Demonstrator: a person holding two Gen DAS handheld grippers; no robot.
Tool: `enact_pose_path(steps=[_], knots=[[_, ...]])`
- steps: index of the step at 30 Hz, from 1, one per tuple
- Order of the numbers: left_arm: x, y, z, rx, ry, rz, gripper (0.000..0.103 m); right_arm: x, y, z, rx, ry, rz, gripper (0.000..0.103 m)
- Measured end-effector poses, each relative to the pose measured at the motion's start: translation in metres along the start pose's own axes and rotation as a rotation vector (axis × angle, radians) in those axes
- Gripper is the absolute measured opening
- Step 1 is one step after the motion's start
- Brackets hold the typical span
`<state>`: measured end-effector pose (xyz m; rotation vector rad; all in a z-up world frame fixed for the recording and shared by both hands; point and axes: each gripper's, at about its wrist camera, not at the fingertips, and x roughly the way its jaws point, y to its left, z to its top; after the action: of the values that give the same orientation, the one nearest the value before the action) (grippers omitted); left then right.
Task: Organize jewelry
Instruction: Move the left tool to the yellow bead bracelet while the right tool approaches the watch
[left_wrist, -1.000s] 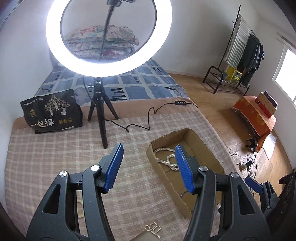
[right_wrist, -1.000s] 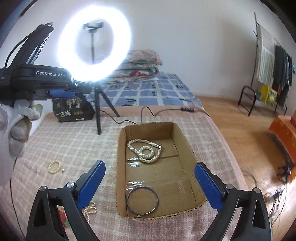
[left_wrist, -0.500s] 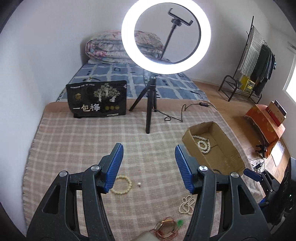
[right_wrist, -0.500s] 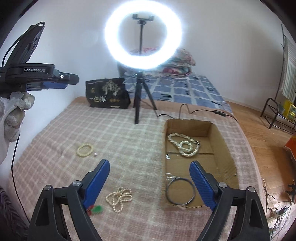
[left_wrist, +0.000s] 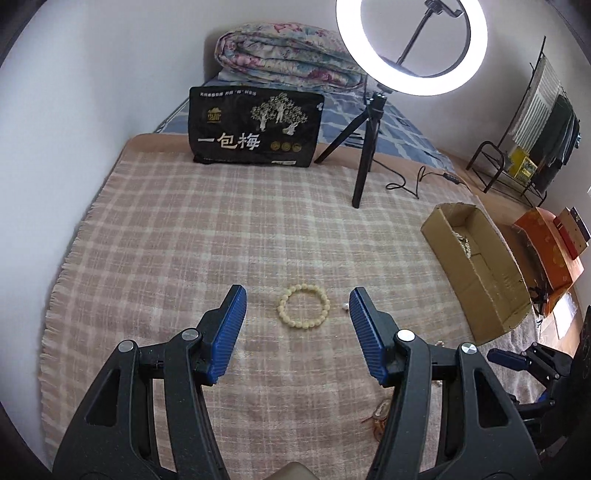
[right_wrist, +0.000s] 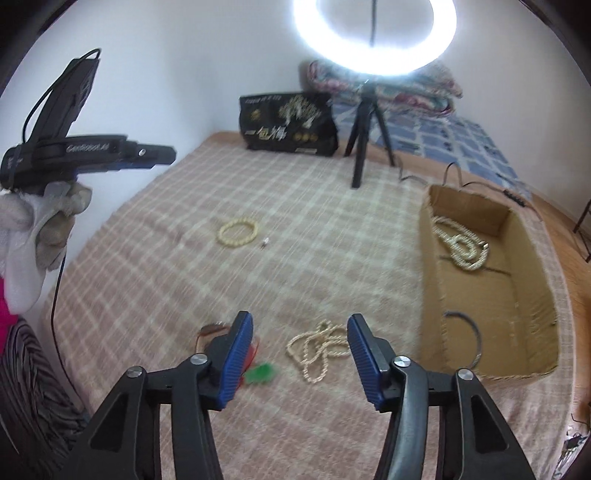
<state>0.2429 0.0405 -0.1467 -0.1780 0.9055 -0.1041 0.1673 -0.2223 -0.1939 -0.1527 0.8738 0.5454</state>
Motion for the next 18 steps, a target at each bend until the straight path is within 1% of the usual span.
enact_pose_path(steps=[2,6,11,18], knots=[[0.012,0.009,-0.001,-0.024,0.028,0.001,0.059,0.008,0.006,-0.003,-0.012,0.030,0.020,0.049],[0.034,0.020,-0.003,-0.054,0.076,0.004,0.059,0.020,0.015,-0.006,-0.027,0.062,0.045,0.046],[0.057,0.018,-0.006,-0.052,0.109,0.006,0.059,0.033,0.019,-0.006,-0.028,0.100,0.075,0.040],[0.077,0.011,-0.009,-0.028,0.143,-0.007,0.059,0.050,0.018,-0.011,-0.012,0.157,0.101,0.035]])
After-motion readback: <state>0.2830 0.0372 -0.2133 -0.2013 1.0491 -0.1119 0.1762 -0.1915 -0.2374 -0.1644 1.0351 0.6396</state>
